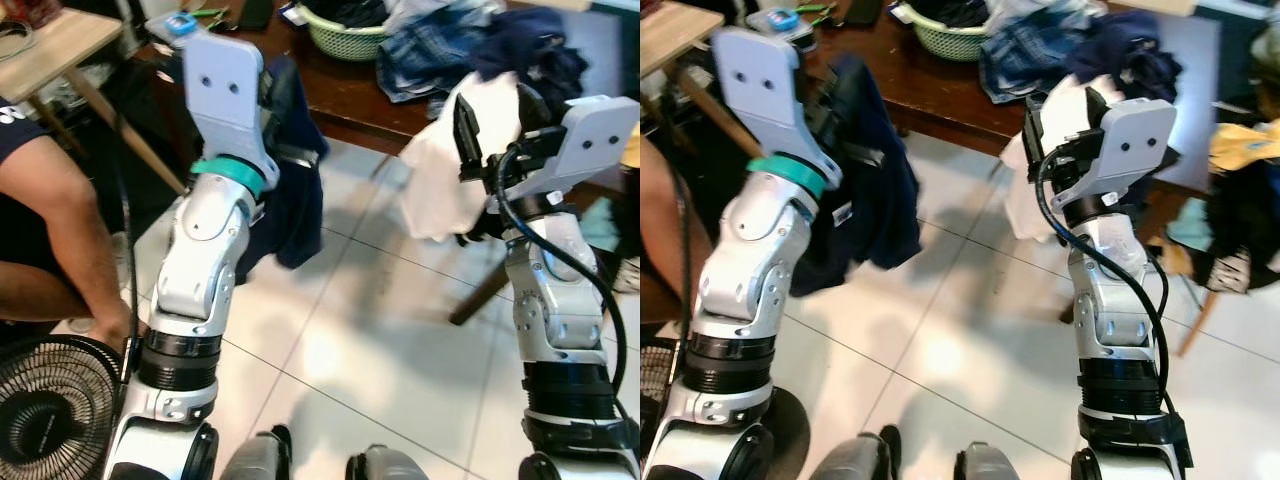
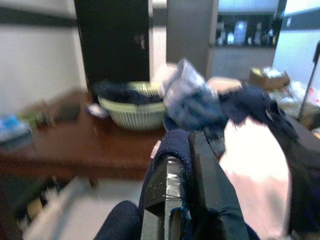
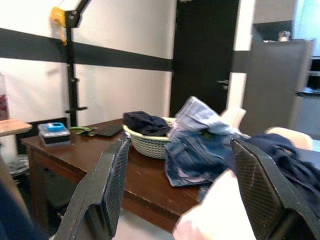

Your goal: Hang hanger

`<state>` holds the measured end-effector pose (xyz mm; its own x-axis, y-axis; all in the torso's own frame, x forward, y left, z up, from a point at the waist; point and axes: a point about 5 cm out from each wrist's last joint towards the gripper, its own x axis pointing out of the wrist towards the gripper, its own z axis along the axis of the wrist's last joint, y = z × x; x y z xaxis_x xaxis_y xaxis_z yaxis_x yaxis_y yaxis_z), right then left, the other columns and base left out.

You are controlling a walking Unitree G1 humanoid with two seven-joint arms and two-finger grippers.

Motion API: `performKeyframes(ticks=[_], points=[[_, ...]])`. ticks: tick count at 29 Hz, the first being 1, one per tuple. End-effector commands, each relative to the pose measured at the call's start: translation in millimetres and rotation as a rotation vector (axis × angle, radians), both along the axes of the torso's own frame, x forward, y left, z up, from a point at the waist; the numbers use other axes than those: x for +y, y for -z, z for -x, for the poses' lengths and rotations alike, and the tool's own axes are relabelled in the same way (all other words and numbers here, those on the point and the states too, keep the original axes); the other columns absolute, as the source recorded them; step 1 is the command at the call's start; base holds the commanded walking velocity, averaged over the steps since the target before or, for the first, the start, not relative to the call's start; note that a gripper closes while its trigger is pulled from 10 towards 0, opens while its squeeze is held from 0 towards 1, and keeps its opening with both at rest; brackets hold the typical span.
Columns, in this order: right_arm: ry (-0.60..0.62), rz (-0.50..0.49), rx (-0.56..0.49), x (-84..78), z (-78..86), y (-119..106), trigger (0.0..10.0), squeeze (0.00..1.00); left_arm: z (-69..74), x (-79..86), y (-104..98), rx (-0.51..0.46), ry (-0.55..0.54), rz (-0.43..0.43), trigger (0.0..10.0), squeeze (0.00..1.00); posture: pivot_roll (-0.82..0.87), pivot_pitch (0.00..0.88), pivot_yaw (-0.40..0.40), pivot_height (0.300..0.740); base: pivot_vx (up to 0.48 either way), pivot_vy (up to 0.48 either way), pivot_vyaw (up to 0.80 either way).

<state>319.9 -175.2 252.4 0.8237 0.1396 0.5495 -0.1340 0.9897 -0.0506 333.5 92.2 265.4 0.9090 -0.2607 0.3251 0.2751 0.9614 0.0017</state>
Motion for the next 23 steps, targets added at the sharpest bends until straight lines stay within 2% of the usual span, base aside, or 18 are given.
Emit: performKeyframes(ticks=[1,9,13,14,20,23], points=[[0.020,-0.006,0.042,-4.9,-1.3,9,10.0,0.00,-0.8,-8.0,5,0.037,0.031,0.009,10.0,0.00,-0.03,0.077,0.056,0.740,0.000,0.000,-0.80],[0.023,-0.002,0.061,-5.9,-1.7,14,10.0,0.00,-1.8,-16.8,19,0.088,0.046,-0.005,10.0,0.00,-0.04,0.080,0.049,0.740,0.000,0.000,-0.80],[0.020,-0.003,0.082,-5.2,-2.8,20,10.0,0.00,-2.7,-25.6,33,0.127,0.078,0.000,10.0,0.00,-0.03,0.082,0.035,0.740,0.000,0.000,-0.80],[0.017,-0.003,0.099,-3.5,-3.6,25,10.0,0.00,-6.9,-32.6,40,0.142,0.094,0.006,10.0,0.00,-0.03,0.082,0.024,0.740,0.000,0.000,-0.80],[0.014,-0.004,0.114,-2.0,-4.3,29,10.0,0.00,-11.8,-38.7,47,0.146,0.101,0.004,10.0,0.00,-0.04,0.083,0.018,0.740,0.000,0.000,-0.80],[0.004,-0.002,0.149,4.0,-3.5,41,10.0,0.00,-17.1,-45.5,52,0.116,0.095,-0.044,10.0,0.00,-0.05,0.087,0.013,0.740,0.000,0.000,-0.80]])
